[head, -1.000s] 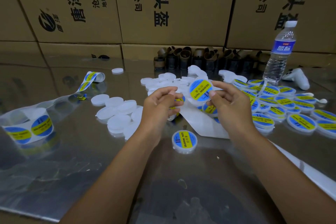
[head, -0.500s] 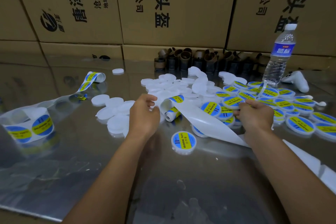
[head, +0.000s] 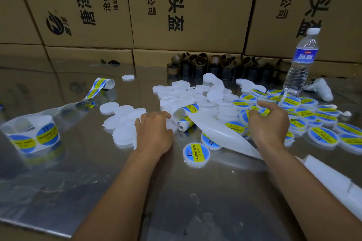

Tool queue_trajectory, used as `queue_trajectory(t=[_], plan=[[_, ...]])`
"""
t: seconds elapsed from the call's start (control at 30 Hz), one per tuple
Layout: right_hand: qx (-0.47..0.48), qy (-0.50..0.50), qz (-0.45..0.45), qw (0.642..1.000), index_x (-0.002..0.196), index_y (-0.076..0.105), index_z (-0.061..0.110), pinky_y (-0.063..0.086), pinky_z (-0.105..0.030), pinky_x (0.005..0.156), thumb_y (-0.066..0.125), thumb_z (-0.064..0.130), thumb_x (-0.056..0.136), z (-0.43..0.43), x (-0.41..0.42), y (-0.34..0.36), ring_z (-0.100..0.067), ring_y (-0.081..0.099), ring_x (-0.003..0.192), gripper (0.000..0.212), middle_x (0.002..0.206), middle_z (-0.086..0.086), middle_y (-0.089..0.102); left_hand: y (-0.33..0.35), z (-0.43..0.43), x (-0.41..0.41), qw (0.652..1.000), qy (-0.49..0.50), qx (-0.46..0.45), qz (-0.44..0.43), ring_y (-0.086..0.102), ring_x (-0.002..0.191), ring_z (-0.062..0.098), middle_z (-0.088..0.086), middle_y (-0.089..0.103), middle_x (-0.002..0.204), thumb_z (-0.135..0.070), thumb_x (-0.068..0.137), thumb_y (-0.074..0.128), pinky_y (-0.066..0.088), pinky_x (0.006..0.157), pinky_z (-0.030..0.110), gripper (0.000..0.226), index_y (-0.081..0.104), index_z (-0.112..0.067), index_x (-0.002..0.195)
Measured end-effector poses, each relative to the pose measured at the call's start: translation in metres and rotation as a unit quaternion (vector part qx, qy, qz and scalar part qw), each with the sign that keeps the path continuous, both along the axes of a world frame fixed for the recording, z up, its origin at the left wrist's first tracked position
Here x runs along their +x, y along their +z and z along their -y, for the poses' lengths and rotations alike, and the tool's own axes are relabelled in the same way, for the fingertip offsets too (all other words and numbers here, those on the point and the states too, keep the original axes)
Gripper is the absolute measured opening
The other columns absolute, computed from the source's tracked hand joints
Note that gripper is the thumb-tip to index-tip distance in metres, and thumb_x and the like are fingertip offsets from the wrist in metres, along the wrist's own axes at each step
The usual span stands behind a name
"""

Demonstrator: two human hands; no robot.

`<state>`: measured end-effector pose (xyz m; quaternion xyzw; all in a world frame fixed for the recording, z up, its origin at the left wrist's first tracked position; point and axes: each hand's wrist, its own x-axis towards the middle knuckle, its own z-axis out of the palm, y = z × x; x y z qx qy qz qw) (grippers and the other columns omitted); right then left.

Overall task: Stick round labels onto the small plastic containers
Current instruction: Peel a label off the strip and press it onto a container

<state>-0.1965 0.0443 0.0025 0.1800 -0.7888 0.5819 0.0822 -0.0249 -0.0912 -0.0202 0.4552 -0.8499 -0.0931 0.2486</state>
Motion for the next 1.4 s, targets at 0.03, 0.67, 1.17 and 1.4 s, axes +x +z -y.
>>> queue_trajectory(t=[0.03, 0.67, 1.17, 1.4], plan=[[-0.003, 0.0, -0.006, 1.0, 0.116, 0.062, 0.012, 0.035, -0.038, 0.102, 0.058, 0.01, 0.083, 0.0, 0.001, 0.0, -0.034, 0.046, 0.119, 0.033, 0.125, -0.015, 0.054, 0.0, 0.001, 0.0, 1.0, -0.004, 0.005, 0.013, 0.037, 0.129, 0.029, 0.004, 0.052, 0.135, -0.022, 0.09, 0.056, 0.023, 0.107, 0.04, 0.043, 0.051, -0.026, 0.132], [-0.029, 0.027, -0.017, 0.999, 0.108, 0.064, 0.018, 0.035, -0.033, 0.099, 0.055, 0.009, 0.085, 0.001, 0.002, 0.001, -0.023, 0.047, 0.119, 0.026, 0.121, -0.007, 0.057, -0.001, 0.002, -0.001, 0.993, -0.026, -0.113, -0.023, 0.047, 0.122, 0.024, 0.008, 0.063, 0.116, -0.016, 0.1, 0.036, 0.001, 0.112, 0.042, 0.032, 0.061, -0.019, 0.121], [-0.097, 0.289, -0.142, 0.942, 0.088, 0.062, 0.028, 0.037, -0.005, 0.075, 0.06, 0.005, 0.084, 0.011, 0.067, -0.002, 0.005, 0.058, 0.081, 0.024, 0.082, 0.015, 0.065, 0.024, -0.023, -0.017, 0.713, -0.2, 0.381, -0.553, 0.067, 0.08, 0.017, -0.001, 0.069, 0.075, -0.006, 0.099, 0.038, 0.054, 0.079, 0.031, 0.028, 0.061, -0.015, 0.084], [-0.078, 0.283, -0.255, 0.921, 0.109, 0.063, 0.024, 0.034, -0.008, 0.084, 0.059, 0.021, 0.086, 0.014, 0.074, -0.007, -0.004, 0.052, 0.095, 0.024, 0.094, 0.019, 0.054, 0.024, -0.027, -0.016, 0.677, -0.276, 0.47, -0.495, 0.055, 0.064, 0.011, 0.003, 0.057, 0.071, 0.007, 0.09, 0.04, 0.05, 0.067, 0.021, 0.03, 0.067, -0.006, 0.095]])
